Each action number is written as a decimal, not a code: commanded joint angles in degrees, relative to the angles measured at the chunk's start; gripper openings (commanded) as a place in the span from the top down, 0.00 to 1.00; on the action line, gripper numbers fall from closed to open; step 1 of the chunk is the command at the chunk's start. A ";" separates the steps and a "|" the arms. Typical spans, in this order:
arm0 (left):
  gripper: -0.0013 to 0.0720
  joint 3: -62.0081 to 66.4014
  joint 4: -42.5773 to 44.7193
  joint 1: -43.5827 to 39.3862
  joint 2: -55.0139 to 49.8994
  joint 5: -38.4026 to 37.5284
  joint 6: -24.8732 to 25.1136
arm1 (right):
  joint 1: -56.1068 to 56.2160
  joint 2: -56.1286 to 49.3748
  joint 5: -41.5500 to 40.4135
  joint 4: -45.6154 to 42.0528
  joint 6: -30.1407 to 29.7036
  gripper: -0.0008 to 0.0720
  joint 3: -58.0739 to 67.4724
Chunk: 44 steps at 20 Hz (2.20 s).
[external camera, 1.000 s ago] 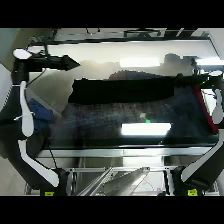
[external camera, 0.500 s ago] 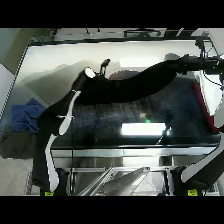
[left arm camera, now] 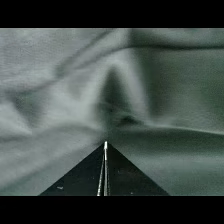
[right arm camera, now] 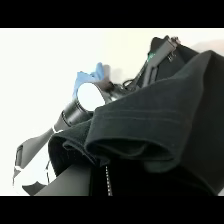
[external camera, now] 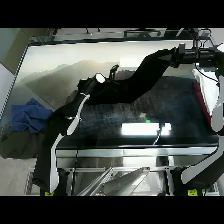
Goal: Fold the shirts.
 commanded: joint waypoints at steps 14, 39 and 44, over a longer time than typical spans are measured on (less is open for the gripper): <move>0.96 -0.66 -13.07 37.44 32.81 -29.35 7.63 | 48.98 -13.31 -66.27 0.46 -13.92 0.62 0.04; 0.96 -10.34 -13.25 39.04 32.98 -31.21 10.01 | 18.14 -18.16 -18.10 -27.74 9.57 0.02 0.04; 0.96 -10.34 -13.25 39.04 32.98 -31.26 11.02 | 22.64 -20.31 -22.56 -24.17 7.41 0.02 0.04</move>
